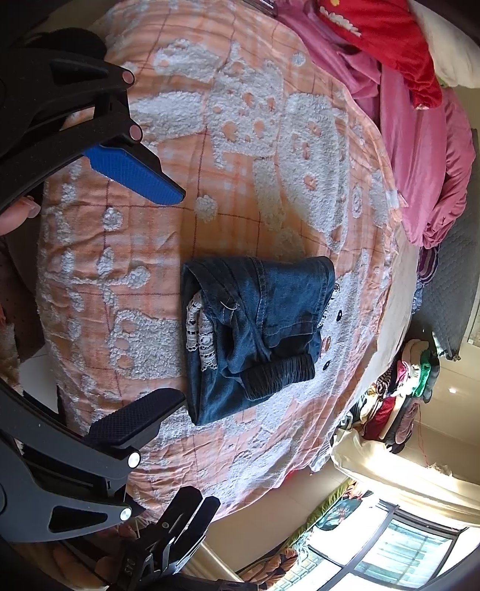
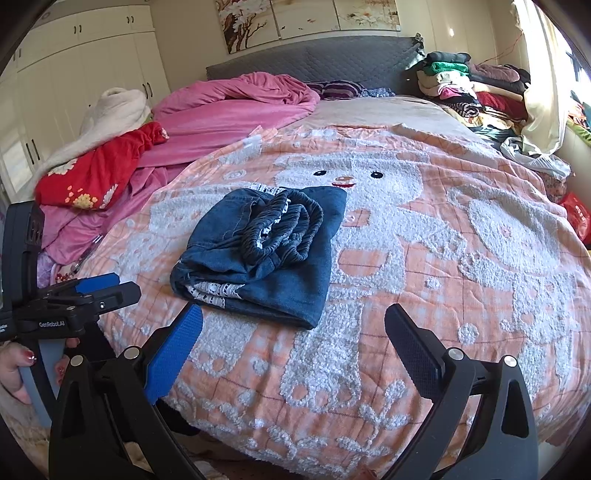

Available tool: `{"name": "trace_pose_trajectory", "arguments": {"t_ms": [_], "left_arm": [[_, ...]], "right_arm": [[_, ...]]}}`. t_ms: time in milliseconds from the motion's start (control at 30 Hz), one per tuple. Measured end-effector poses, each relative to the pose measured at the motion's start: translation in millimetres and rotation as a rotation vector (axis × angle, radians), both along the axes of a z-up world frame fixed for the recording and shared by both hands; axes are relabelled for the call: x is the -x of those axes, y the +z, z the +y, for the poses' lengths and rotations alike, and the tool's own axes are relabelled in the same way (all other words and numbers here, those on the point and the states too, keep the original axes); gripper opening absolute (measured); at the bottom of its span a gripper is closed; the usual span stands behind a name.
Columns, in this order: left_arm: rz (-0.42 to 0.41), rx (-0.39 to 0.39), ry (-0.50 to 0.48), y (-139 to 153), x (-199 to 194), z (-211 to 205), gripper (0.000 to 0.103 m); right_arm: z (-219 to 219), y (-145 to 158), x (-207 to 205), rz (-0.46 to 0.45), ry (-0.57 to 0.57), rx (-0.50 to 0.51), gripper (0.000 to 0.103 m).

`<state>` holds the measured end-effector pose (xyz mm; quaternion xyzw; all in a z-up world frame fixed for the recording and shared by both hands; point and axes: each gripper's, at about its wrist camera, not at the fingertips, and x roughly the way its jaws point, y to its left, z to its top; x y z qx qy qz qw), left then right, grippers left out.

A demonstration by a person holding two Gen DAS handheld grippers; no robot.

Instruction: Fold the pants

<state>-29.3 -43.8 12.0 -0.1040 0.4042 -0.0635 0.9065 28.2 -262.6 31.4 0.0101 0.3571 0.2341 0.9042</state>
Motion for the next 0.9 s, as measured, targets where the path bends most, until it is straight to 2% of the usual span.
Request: {"name": "trace_pose_trajectory", "arguments": {"t_ms": [900], "left_arm": [[0.005,-0.011,0.009,-0.9,1.7,-1.0,0.093]], "right_arm": [[0.3,-0.6,4.2,0.003,-0.01,-0.001,0.098]]}}
